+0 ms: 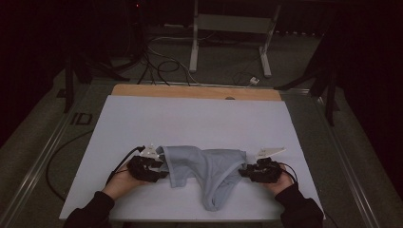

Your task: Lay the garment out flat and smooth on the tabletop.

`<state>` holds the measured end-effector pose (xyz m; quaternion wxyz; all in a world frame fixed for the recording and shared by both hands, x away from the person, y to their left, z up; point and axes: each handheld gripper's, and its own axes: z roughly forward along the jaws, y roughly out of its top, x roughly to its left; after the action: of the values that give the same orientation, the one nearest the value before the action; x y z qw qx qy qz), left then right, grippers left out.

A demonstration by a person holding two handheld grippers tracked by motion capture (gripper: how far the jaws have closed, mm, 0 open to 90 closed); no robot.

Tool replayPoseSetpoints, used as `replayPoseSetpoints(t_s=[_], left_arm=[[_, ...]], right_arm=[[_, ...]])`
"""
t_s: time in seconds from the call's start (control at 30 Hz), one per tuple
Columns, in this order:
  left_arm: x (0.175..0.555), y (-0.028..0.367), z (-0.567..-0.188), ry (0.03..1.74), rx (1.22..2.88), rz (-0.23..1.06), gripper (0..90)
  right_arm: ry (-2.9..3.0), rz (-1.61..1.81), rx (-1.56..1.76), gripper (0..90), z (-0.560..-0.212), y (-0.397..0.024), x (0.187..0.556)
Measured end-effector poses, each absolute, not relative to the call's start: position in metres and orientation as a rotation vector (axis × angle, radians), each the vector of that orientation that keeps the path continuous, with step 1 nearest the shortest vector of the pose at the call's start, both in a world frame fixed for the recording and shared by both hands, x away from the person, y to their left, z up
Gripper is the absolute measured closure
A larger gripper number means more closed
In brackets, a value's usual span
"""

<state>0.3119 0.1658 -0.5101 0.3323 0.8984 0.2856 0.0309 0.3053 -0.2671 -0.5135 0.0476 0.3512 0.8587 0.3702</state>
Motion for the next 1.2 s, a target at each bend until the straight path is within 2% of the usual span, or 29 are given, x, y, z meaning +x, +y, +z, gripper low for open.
replayPoseSetpoints(t_s=[0.03, 0.07, 0.23, 0.33, 0.4, 0.5, 0.63, 0.77, 0.93, 1.2], left_arm=[[0.309, 0.171, -0.508, 0.748, 2.344, 0.092, 47.7], [0.308, 0.174, -0.506, 0.741, 2.341, 0.089, 39.5], [0.296, 0.184, -0.492, 0.683, 2.309, 0.113, 21.3], [0.284, 0.180, -0.482, 0.607, 2.307, 0.113, 12.9], [0.276, 0.176, -0.477, 0.561, 2.304, 0.092, 5.0], [0.264, 0.167, -0.472, 0.497, 2.306, 0.068, 3.5], [0.253, 0.154, -0.469, 0.395, 2.338, 0.054, 5.2], [0.251, 0.144, -0.467, 0.328, 2.341, 0.082, 15.8], [0.259, 0.130, -0.476, 0.276, 2.414, 0.099, 20.5], [0.276, 0.119, -0.500, 0.252, 2.461, 0.108, 37.7]], right_arm=[[2.611, 1.143, 1.069, 60.0, -0.512, -0.269, 0.305], [2.597, 1.169, 1.068, 49.0, -0.506, -0.272, 0.304], [2.552, 1.254, 1.006, 19.6, -0.488, -0.280, 0.298], [2.503, 1.310, 0.972, 14.3, -0.476, -0.282, 0.293], [2.459, 1.355, 0.924, 15.6, -0.468, -0.284, 0.290], [2.389, 1.431, 0.820, 14.0, -0.457, -0.285, 0.287], [2.350, 1.503, 0.764, 13.7, -0.450, -0.283, 0.285], [2.320, 1.543, 0.683, 13.3, -0.444, -0.276, 0.280], [2.349, 1.554, 0.639, 13.9, -0.442, -0.267, 0.277], [2.426, 1.570, 0.606, 14.1, -0.449, -0.253, 0.276]])
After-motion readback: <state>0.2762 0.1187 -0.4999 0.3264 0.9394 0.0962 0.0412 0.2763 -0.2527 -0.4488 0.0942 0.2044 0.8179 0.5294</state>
